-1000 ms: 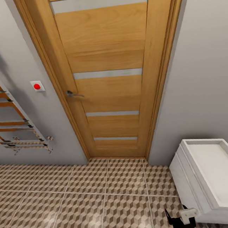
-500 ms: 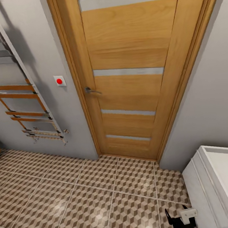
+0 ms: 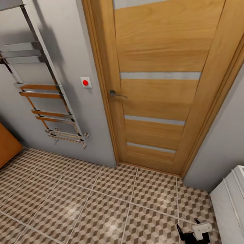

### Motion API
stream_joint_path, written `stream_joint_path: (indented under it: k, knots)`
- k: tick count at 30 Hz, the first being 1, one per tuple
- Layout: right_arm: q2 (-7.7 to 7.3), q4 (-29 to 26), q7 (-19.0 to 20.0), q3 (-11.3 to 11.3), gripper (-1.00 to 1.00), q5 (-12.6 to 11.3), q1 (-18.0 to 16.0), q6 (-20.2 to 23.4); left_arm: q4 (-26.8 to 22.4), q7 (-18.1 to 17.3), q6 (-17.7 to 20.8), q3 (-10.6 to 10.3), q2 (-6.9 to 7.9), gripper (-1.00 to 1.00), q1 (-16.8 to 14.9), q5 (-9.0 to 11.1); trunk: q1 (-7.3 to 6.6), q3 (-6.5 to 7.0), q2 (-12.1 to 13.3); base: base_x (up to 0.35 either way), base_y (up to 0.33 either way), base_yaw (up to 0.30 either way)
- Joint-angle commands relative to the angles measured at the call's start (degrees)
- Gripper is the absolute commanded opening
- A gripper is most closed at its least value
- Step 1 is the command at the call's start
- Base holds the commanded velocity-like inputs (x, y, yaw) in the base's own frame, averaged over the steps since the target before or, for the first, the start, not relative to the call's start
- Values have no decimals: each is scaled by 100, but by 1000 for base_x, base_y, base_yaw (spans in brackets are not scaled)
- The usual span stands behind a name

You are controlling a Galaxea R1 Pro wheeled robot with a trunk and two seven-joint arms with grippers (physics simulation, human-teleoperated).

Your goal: Take the four mousetraps from the cabinet in the bathroom and place them on the bathroom floor. Make sure all four end up on the same floor surface, and ensure that at least two of them are either under or directly next to the same bathroom sink.

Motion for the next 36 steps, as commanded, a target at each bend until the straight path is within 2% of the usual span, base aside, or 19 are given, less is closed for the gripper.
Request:
stream_joint_path:
  k: [1,36]
  knots:
    - [-2,2,-17,51,100,-33,-3,-15,20,28,-24,-48,-4,100,-9,12,3,-10,-10,0,0,279]
    - [6,2,-17,51,100,-33,-3,-6,25,28,-24,-49,-4,100,-9,11,3,-10,-10,0,0,279]
